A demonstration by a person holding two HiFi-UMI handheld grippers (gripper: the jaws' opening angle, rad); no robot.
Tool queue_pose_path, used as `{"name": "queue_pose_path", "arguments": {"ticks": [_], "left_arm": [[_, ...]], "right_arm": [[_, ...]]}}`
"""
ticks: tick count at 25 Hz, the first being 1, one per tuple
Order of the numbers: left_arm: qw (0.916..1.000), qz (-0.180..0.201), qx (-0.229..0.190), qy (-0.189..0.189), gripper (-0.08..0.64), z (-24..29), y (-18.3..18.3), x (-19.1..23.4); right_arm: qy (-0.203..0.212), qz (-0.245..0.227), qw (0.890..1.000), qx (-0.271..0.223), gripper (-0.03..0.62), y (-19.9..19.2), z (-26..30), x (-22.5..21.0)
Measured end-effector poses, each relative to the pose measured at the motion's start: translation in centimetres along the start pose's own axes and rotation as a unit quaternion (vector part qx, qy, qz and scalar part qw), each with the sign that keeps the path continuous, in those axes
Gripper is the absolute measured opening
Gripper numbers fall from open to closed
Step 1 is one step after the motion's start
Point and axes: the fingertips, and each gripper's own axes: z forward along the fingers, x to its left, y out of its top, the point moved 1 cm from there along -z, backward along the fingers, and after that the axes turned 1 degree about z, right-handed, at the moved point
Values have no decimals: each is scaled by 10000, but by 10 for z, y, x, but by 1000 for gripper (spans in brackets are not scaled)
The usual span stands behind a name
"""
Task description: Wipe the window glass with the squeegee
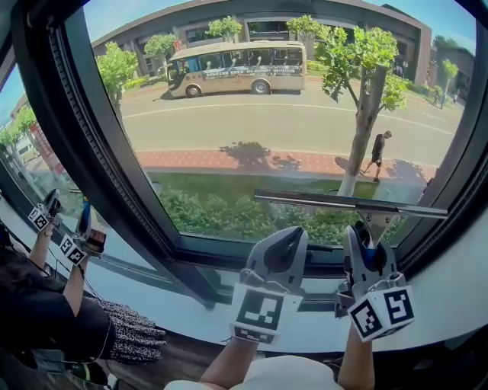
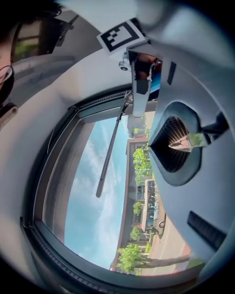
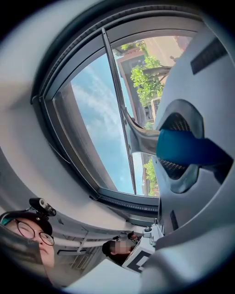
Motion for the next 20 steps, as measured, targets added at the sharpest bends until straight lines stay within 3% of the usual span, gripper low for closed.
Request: {"name": "queue_pose_path", "arguments": {"ticks": [4, 8, 14, 20], "left_arm": [[9986, 336, -360, 188, -5, -1, 23, -2], [9975, 404, -552, 159, -5, 5, 30, -5], [9973, 393, -585, 222, -5, 16, 24, -10], [9969, 365, -652, 243, -5, 9, 44, 1]], "right_arm": [[3, -455, 9987, -237, 77, 19, 1, 13], [18, -666, 9969, -428, 77, 30, 8, 17], [69, -644, 9968, -467, 77, 26, 14, 9], [46, -706, 9964, -463, 77, 44, 23, 24]]}}
